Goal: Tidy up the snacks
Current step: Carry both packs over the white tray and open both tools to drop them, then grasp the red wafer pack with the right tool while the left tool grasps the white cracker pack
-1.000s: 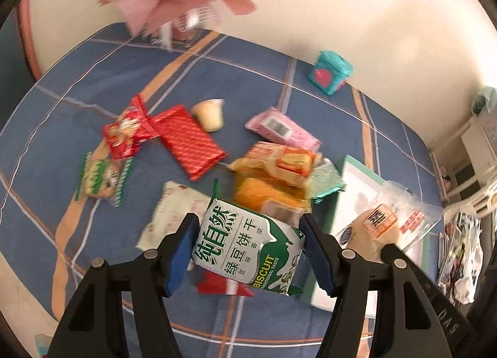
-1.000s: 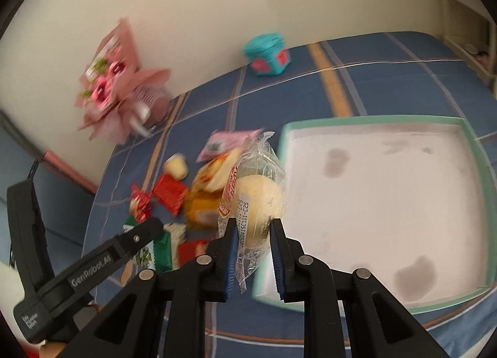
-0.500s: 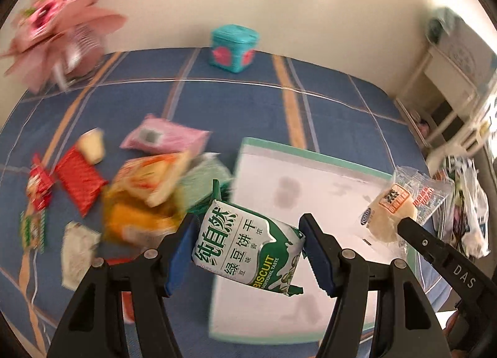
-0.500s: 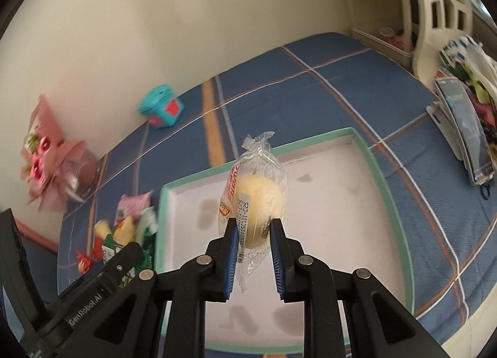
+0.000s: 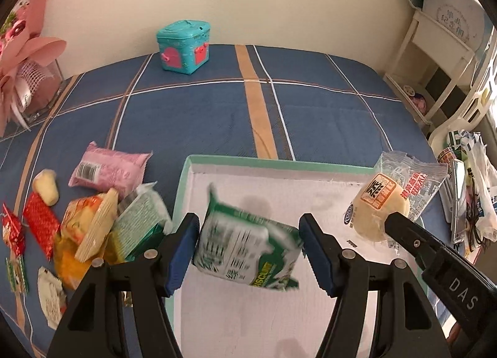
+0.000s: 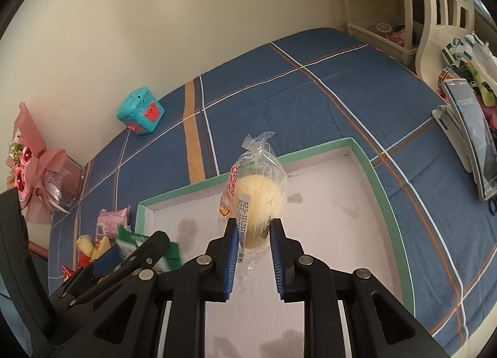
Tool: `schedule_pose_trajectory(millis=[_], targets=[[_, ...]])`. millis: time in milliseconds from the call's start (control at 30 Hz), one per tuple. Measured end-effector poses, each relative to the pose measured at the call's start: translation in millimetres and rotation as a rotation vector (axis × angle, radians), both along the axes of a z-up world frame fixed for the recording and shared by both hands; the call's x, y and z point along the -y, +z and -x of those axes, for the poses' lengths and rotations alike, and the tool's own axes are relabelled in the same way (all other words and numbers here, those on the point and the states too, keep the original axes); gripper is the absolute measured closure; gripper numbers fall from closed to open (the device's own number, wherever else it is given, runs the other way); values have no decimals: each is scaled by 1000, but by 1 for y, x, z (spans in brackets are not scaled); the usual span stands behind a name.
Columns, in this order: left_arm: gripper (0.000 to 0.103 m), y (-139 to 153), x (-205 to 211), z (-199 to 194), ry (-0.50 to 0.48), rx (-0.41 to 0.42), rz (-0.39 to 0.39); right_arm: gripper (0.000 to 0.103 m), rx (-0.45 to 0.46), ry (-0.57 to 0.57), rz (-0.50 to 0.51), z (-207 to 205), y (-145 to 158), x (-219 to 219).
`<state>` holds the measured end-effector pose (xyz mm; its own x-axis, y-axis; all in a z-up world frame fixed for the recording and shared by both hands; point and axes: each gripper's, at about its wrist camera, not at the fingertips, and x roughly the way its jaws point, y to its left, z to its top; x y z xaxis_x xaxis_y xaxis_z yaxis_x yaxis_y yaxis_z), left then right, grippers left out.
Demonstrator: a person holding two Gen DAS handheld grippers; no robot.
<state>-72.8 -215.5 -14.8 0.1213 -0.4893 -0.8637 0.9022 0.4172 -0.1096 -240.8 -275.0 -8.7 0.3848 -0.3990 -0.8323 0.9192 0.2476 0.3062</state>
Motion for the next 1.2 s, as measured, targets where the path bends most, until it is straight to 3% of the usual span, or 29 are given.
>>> schedule_pose_trajectory(millis=[200,367,467,533,667,833,1100,1200], targets=[[35,-3,8,0,-7,-3,-17,79,-27,11,-12,-7,-2,2],[34,-3,2,-3,18,-12,-69,74,-111,29,-13,-14,2,-3],[34,0,-6,-9,44,-11,-95,64,-127,40,-22,-15,6,-8],[34,1,-13,-14,62,-15,-109,47,-143,41,-27,-15,7,-12],[31,6,-32,-24,107,-22,-119,44,-177,48,-41,-16,10,-23],[19,10,-60,-40,180,-40,-118,29,-205,66,-57,-20,9,-37],[17,3,-97,-61,267,-30,-160,13,-241,123,-64,-33,0,-55],[7,3,-112,-70,297,-37,-153,6,-257,150,-52,-40,-1,-62]])
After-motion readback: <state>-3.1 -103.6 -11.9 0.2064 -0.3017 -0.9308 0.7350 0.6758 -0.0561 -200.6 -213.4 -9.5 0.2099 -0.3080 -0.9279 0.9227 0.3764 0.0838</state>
